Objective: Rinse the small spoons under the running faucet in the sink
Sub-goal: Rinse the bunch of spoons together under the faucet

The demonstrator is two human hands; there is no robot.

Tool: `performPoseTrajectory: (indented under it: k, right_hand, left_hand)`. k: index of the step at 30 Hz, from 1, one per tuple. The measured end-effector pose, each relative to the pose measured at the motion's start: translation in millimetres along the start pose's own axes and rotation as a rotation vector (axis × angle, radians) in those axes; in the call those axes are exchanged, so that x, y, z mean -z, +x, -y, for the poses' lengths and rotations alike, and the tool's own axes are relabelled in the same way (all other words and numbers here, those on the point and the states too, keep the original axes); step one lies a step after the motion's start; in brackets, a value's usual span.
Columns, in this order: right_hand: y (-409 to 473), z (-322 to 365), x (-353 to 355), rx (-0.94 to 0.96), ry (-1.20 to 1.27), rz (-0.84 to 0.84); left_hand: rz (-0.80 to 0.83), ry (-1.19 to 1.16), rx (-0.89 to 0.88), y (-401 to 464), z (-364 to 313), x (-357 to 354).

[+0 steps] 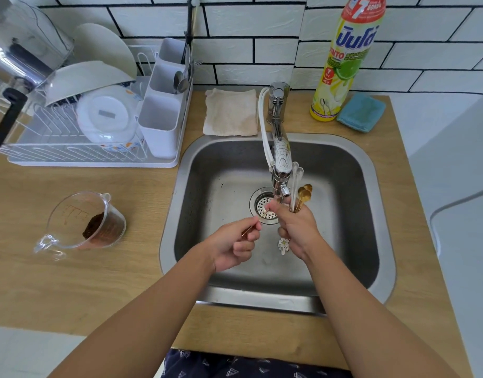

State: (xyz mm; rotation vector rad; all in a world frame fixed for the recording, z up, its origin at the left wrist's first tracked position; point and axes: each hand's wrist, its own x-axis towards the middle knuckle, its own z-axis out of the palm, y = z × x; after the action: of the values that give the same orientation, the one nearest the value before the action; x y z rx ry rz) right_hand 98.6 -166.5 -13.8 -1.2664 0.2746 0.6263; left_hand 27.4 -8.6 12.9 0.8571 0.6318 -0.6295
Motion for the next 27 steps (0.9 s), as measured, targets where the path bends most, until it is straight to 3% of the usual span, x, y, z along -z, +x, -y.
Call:
performPoseTrajectory:
  k: [4, 7, 13, 16, 18, 19, 24, 27]
  right_hand:
    - [3.3, 3.8, 4.9, -0.012, -0.102, -0.034]
    - [1.3, 6.9, 10.6, -0.032, -0.136, -0.041]
    - [6.0, 33.0, 35.8, 0.101, 0.168, -0.353]
    - [2.4, 34.6, 34.4, 0.085, 0.156, -0.349]
    - [-1.1, 31.0, 24.7, 0.079, 0.174, -0.300]
    - [-2.6, 29.3, 20.9, 0.079, 0.176, -0.286]
    - [-2.9, 29.0, 20.4, 0.097, 0.221, -0.297]
    - [-2.4, 25.6, 16.5, 0.085, 0.199, -0.271]
  left_hand:
    - [-0.088, 0.482, -0.122, 7.9, 0.1, 3.4]
    - [-0.130, 0.538, -0.207, 24.7, -9.2, -9.6]
    - [-0.048, 0.526, -0.274, 52.2, -23.1, -36.3]
    - [-0.245, 0.662, -0.366, 56.7, -17.6, -44.4]
    - [-0.417, 0.593, -0.424, 58.7, -13.2, -50.0]
    - [-0.429, 0.528, -0.425, 60.1, -11.1, -50.0]
    - [-0.054, 0.157, -0.253, 49.2, -7.9, -28.4]
    - [-0.137, 0.158, -0.224, 48.4, -8.0, -24.9]
